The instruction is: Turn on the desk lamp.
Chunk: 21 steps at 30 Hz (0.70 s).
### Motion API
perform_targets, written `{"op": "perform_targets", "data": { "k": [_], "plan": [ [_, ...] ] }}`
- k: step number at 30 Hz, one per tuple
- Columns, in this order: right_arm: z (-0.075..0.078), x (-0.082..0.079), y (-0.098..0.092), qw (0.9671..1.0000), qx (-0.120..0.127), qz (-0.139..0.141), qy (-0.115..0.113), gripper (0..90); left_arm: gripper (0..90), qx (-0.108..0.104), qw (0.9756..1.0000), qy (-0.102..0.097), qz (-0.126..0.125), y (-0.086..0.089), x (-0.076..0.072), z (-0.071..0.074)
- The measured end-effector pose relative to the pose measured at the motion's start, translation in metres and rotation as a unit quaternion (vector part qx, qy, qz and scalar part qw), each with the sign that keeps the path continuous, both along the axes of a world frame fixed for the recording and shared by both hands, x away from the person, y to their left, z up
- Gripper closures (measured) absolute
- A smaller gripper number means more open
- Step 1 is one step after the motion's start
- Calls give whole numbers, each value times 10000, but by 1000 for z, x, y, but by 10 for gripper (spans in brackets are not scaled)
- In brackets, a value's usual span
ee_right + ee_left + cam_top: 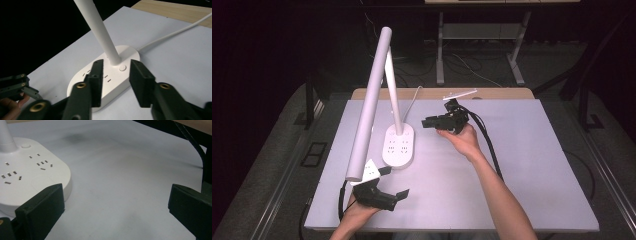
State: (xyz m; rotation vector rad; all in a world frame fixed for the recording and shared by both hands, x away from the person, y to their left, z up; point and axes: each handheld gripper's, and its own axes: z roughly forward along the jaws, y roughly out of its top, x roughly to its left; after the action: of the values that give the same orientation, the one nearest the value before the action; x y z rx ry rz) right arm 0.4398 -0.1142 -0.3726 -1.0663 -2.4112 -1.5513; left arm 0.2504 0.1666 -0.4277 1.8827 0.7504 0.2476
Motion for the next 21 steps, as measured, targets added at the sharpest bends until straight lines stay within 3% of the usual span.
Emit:
{"op": "perform_targets", "data": {
  "k": [1,5,6,7,8,13,21],
  "plan": [
    [2,-4,-5,10000,-3,-33,-31,528,0,0,10000,2,2,0,0,0],
    [6,-13,-16,9999,47,-132,-68,340,0,31,10000,0,-16,0,1,0],
    [6,-13,-16,9999,47,-132,-68,340,0,31,10000,0,-16,0,1,0],
    [8,-16,-20,9999,-17,-122,-109,229,0,34,10000,-2,-16,0,1,0],
    [8,-16,-20,9999,-17,-122,-109,229,0,37,10000,5,-18,-1,1,0],
    [9,-28,-32,9995,-126,-184,-214,3,0,32,10000,24,-9,-1,1,0],
    [6,-52,-54,9988,-237,-265,-341,2,0,42,10000,24,-5,-2,1,-1]
  ]
}}
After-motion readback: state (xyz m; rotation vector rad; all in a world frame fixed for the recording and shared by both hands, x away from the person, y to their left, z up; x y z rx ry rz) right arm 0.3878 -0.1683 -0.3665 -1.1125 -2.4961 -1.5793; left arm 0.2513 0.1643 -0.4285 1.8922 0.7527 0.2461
